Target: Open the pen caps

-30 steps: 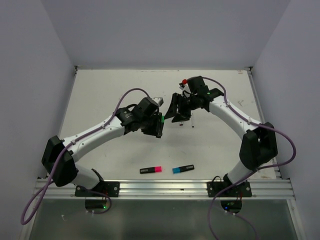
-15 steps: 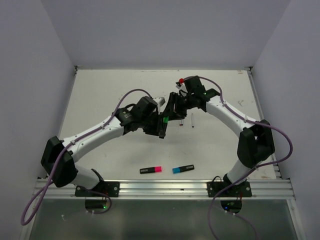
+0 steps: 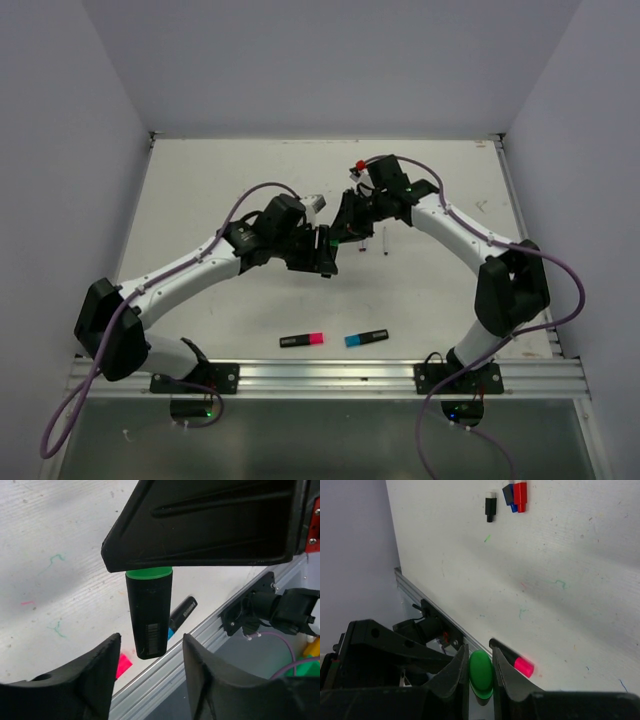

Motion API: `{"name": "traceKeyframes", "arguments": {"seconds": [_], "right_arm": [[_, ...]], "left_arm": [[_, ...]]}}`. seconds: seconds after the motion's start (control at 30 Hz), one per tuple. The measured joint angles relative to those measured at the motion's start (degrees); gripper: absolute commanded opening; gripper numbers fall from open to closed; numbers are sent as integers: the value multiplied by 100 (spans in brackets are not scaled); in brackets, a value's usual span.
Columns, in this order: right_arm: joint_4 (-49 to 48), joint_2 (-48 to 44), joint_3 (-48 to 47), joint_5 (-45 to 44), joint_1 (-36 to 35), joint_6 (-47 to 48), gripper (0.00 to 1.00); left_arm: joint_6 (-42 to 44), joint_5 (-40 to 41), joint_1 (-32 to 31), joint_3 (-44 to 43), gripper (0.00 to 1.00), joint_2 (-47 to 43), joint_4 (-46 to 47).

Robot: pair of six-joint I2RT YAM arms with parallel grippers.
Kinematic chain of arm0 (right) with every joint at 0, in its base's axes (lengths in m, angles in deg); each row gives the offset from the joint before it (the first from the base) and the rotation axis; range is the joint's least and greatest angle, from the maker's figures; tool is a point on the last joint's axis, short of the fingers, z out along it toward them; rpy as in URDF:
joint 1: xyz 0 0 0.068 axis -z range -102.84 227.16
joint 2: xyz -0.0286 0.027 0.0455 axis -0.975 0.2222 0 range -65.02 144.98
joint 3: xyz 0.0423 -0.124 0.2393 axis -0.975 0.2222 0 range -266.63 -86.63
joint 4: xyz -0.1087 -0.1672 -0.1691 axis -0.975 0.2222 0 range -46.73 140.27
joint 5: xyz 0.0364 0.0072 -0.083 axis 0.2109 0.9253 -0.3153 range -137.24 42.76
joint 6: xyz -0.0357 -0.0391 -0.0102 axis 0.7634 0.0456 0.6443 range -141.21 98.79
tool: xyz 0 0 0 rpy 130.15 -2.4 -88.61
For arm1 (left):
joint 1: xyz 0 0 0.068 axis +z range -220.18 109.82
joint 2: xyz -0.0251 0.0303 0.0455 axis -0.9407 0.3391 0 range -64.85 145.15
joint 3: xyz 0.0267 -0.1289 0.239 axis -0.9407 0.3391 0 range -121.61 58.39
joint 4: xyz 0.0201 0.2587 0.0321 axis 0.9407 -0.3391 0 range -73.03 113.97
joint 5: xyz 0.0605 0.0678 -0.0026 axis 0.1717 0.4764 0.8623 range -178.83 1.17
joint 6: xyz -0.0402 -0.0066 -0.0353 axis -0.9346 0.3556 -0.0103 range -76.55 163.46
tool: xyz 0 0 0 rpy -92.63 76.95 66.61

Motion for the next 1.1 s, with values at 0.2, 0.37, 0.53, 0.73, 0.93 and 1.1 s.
{"name": "traceKeyframes", "arguments": {"seconds": [0.2, 0.37, 0.53, 0.73, 0.93, 1.1], "right_arm": [[-155, -251, 391, 472, 203, 31, 0], [-610, -566, 758, 1062, 424, -142, 0], [-1309, -750, 1051, 1488, 424, -494, 0], [-1746, -800, 1130, 1794, 363, -723, 0], [-1812, -920, 1147, 1749, 369, -691, 0], [-811, -660, 461, 1165, 262, -319, 0]], "left_arm": [[-149, -706, 269, 621, 59, -323, 713], [-417, -1303, 326, 1213, 52, -597, 1572], [-846, -1851, 326, 1661, 42, -745, 2610], [-1217, -2107, 326, 1853, 21, -890, 3189], [-1440, -2083, 363, 1904, 0, -944, 3241], [-1257, -1576, 321, 1600, 0, -951, 2577]]}}
